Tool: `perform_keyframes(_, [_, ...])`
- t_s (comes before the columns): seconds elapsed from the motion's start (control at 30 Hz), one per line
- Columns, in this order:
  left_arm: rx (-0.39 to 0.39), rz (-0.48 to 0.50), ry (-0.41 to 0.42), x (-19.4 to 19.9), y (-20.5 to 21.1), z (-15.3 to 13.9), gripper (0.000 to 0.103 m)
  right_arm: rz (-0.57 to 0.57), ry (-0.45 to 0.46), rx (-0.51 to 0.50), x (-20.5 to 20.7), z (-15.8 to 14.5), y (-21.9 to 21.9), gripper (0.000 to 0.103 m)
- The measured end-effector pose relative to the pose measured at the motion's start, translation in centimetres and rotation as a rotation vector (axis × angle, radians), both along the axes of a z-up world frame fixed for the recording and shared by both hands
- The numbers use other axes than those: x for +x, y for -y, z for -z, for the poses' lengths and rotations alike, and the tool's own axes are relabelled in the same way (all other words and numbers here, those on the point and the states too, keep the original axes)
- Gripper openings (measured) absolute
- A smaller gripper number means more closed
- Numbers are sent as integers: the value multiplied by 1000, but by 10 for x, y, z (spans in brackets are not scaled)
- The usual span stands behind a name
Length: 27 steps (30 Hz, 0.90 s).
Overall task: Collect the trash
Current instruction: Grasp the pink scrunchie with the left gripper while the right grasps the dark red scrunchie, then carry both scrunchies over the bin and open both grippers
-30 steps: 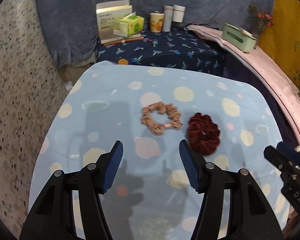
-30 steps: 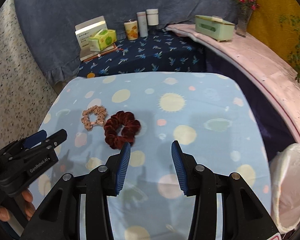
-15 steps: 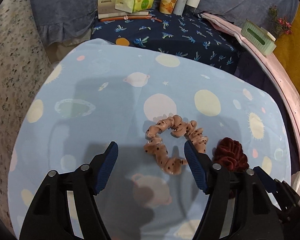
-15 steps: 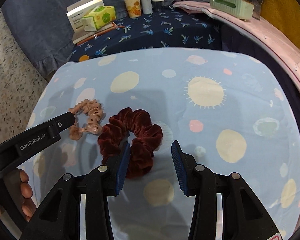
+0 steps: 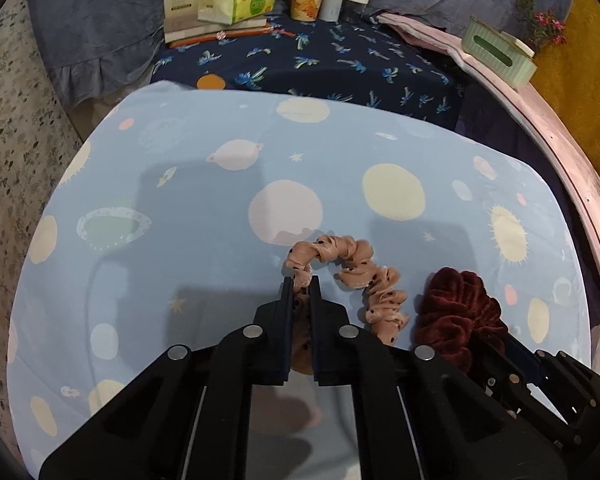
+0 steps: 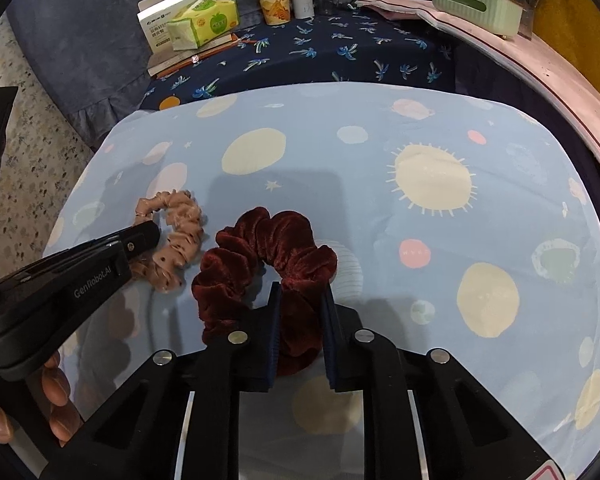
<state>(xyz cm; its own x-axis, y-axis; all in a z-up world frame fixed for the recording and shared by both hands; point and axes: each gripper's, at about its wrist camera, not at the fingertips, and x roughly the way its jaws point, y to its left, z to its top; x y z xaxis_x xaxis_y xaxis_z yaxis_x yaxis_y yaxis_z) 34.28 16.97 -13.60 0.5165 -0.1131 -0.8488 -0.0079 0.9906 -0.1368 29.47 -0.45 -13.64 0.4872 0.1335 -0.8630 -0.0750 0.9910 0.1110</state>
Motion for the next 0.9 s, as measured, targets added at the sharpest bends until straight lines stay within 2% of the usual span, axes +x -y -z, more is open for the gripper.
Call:
perform_keyframes(0.27, [-5, 56, 88, -32, 37, -55, 6, 55, 100, 30, -34, -52, 36, 16])
perform_keyframes(0.57, [-13, 164, 207, -88, 110, -125, 6, 148, 244, 46, -91, -127, 107, 16])
perform_keyframes(0.9, [-4, 315, 284, -152, 209, -166, 6, 280, 363, 45, -158, -180, 200, 15])
